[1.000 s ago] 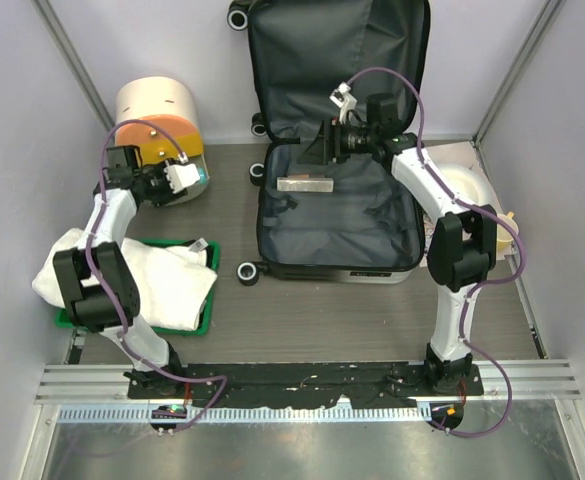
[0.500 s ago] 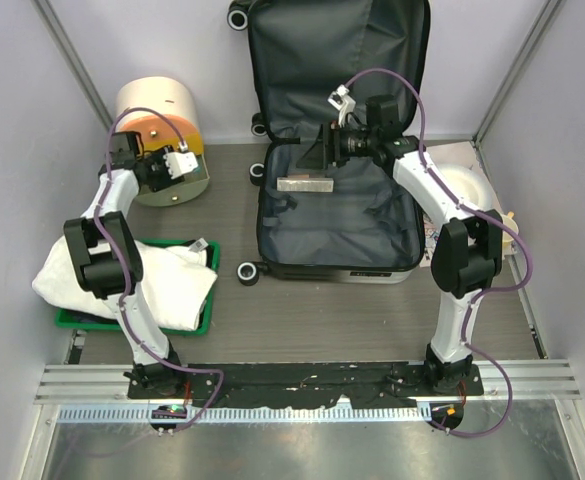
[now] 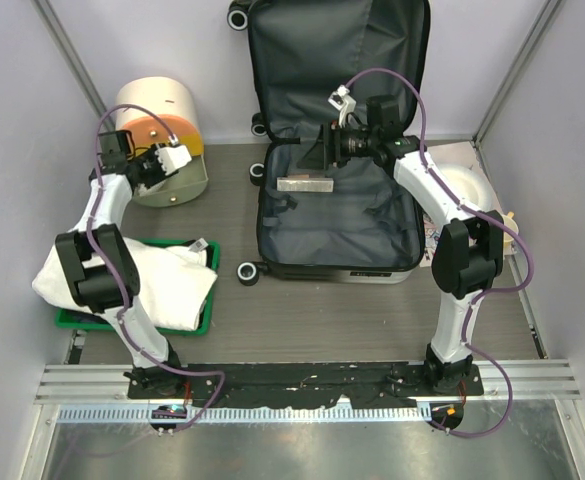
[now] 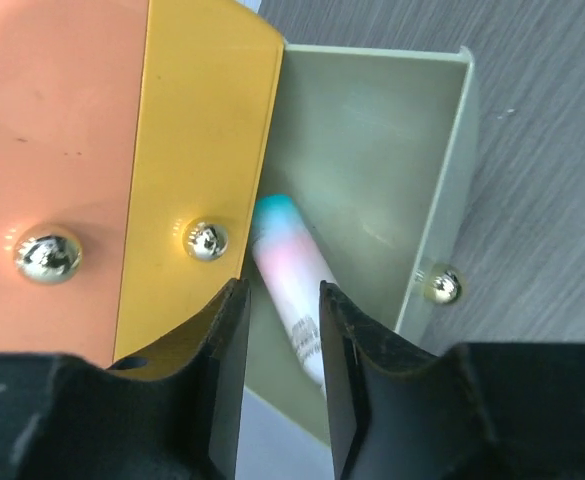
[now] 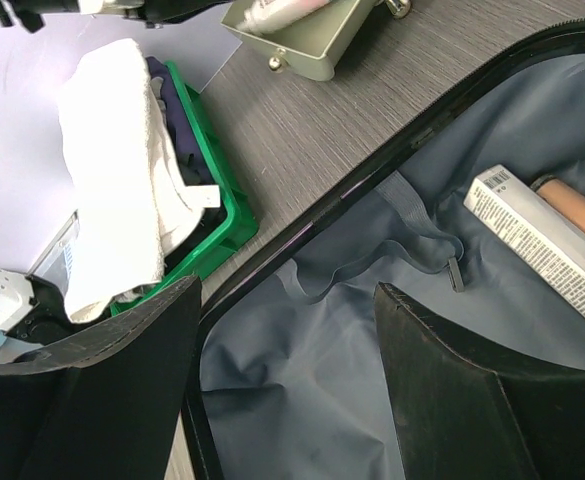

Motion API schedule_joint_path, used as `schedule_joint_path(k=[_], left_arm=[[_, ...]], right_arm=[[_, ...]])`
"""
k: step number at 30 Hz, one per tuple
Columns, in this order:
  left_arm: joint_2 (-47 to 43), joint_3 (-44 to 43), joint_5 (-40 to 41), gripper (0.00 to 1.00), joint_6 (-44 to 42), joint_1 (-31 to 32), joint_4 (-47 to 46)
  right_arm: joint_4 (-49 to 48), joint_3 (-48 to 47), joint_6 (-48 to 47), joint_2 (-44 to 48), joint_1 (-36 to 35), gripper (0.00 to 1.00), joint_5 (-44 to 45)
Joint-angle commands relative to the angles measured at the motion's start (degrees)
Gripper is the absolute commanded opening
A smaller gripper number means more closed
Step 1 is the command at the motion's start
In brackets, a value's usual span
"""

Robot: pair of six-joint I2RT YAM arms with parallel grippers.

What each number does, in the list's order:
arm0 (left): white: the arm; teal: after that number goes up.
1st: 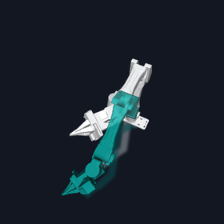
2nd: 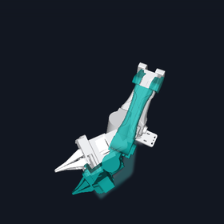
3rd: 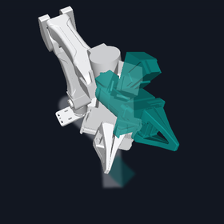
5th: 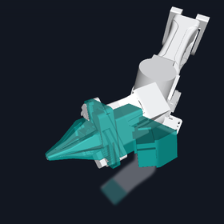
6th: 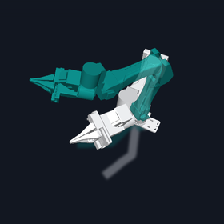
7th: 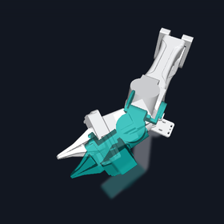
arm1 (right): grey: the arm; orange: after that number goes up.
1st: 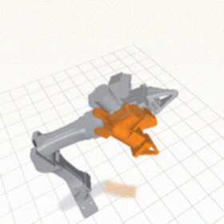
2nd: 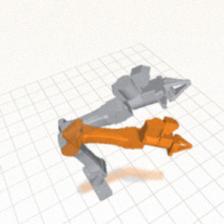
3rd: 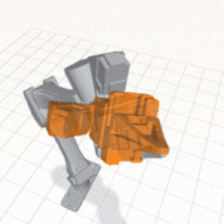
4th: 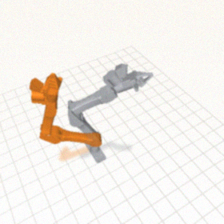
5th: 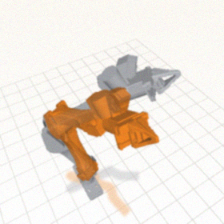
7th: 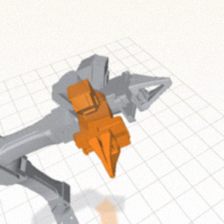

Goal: Open, take out, and arrange the luggage

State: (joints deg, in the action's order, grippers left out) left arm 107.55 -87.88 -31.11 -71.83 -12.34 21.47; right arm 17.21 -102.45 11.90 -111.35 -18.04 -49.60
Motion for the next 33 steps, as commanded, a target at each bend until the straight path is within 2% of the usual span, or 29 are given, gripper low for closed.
schedule_joint_path(k=[1,2,6,9,15,22,26,33], left_arm=[[-7.4,3.9,-4.2,0.31,3.7,-0.5,2.4],[-7.7,4.4,-4.2,0.29,2.8,-0.5,5.4],[-6.6,5.0,-0.9,0.24,6.1,-0.9,6.4],[-5.3,5.3,-0.3,0.19,4.4,-1.0,10.4],[-2.3,6.9,1.8,0.12,4.9,-0.9,9.3],[3.5,5.2,5.6,0.11,9.8,-0.2,1.6],[6.7,1.8,7.5,0.11,12.4,0.4,-2.2],[10.6,0.3,12.2,0.12,13.5,1.4,-12.5]], right_arm=[[-1.3,0.7,-0.8,3.4,0.0,0.75,-0.1],[-1.3,0.9,-0.8,3.5,-0.1,0.75,-0.1],[-1.1,1.7,-1.2,3.9,0.0,0.75,0.1],[-0.9,2.3,-1.8,4.2,0.0,0.75,0.4],[-0.3,2.5,-2.5,4.1,0.0,0.75,0.7],[1.5,2.4,-4.8,3.8,0.0,0.75,2.3],[8.3,3.3,-11.5,3.4,0.5,0.75,5.1],[23.5,6.0,-28.8,3.1,0.5,0.72,6.7]])
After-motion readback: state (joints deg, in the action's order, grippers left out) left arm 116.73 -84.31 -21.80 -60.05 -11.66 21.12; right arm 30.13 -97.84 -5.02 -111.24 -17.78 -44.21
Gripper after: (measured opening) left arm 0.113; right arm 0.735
